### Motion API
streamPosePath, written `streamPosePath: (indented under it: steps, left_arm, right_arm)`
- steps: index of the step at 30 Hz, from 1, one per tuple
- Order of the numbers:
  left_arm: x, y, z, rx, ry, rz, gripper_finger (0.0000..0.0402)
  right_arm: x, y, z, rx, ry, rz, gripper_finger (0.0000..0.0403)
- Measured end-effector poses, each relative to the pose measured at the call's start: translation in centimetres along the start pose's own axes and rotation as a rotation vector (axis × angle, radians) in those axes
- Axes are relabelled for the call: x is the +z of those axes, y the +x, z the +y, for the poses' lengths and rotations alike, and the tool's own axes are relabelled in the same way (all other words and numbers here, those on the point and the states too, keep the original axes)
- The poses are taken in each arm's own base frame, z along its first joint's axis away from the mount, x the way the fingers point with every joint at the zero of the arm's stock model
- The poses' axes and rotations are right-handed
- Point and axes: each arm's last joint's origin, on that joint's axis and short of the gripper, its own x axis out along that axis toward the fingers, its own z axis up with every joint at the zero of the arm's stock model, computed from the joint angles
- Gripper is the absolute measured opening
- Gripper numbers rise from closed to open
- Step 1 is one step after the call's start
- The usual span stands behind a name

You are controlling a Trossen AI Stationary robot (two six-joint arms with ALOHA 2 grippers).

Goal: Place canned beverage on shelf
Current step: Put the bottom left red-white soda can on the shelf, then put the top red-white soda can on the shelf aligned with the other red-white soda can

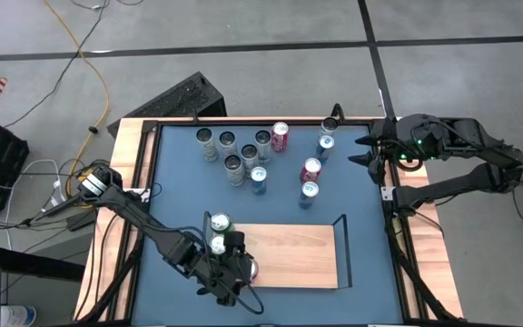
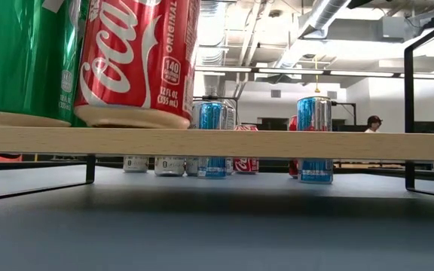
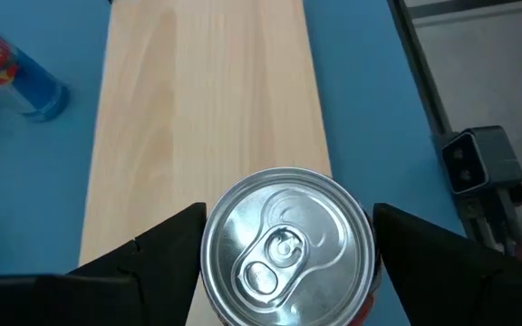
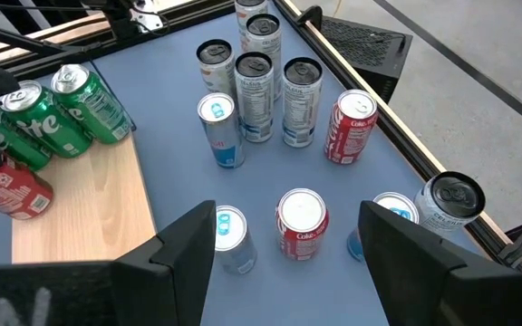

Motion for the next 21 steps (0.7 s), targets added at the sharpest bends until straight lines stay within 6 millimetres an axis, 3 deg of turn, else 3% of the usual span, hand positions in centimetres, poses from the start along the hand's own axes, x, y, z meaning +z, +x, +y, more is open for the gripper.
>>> streamPosePath:
  steps: [21]
  left_arm:
    - [0.8, -1.2, 0.3, -0.014, -0.004, -0.033, 0.03]
  right_arm:
    - [0.0, 0.0, 0.0, 0.002, 0.0, 0.0, 0.0256]
